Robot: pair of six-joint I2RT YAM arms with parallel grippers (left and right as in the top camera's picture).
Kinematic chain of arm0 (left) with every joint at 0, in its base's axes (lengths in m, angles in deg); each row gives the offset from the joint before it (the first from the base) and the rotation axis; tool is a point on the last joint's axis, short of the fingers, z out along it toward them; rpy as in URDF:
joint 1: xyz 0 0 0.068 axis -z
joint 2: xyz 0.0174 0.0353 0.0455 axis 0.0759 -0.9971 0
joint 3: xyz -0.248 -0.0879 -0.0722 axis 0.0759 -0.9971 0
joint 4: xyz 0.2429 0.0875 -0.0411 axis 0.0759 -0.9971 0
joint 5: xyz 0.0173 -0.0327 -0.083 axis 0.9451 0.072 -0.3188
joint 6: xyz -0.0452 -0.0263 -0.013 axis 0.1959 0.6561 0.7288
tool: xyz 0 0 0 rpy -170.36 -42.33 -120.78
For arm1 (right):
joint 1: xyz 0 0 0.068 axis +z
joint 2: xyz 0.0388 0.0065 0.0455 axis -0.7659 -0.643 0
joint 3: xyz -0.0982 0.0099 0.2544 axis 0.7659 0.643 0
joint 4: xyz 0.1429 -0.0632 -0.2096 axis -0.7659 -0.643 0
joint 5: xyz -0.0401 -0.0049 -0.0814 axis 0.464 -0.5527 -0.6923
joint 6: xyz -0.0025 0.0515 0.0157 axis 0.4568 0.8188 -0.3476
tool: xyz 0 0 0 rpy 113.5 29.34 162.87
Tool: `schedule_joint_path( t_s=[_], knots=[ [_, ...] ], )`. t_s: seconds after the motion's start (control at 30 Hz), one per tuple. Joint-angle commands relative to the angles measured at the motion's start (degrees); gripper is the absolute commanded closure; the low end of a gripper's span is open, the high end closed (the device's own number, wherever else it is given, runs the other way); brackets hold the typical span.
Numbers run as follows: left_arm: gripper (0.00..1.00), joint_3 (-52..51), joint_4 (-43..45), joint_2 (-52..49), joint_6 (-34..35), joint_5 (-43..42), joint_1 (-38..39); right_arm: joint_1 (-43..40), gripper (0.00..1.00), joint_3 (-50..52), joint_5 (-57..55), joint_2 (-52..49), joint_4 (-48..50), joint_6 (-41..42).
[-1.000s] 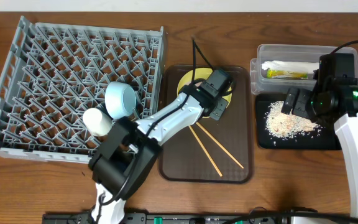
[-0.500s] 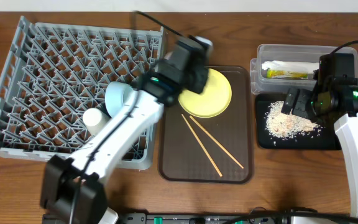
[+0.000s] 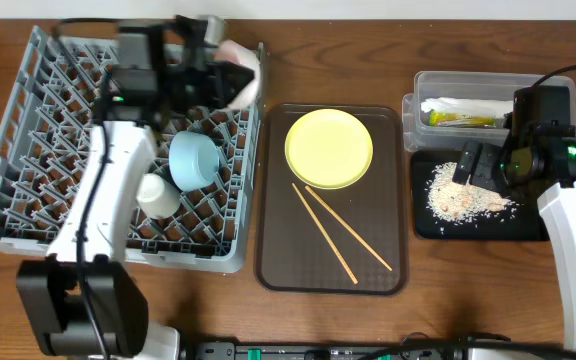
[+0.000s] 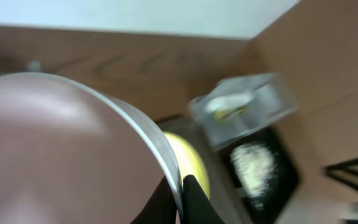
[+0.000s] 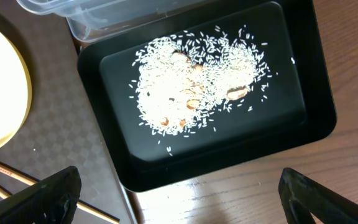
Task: Sort waste into correct bins and load items into the dishwasher
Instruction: 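Carry the pink bowl into the dish rack and release it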
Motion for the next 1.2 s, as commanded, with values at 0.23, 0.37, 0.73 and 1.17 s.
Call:
schedule_joint_path(
  t_s=[0.23,0.37,0.73,1.17],
  knots=[
    [0.93,0.72,15.56,-12.46,21.62,-25.29,-9.29,-0.24,0.01,-0.81,-0.98,0.28,-0.44,-0.66],
    [0.93,0.72,21.99,-16.87,29.46,-27.52,-11.28,-0.24,0.01,-0.81,-0.98,0.28,-0.63,-0.66],
    [0.92,0.72,23.76,-22.95,33.22,-27.56,-15.72,-0.24,0.01,-0.81,-0.98,0.28,-0.66,-0.66],
    [0.28,0.46,23.74,-23.06,32.2,-27.52,-23.04,-0.24,0.01,-0.81,-0.98,0.28,-1.11,-0.66]
  ],
)
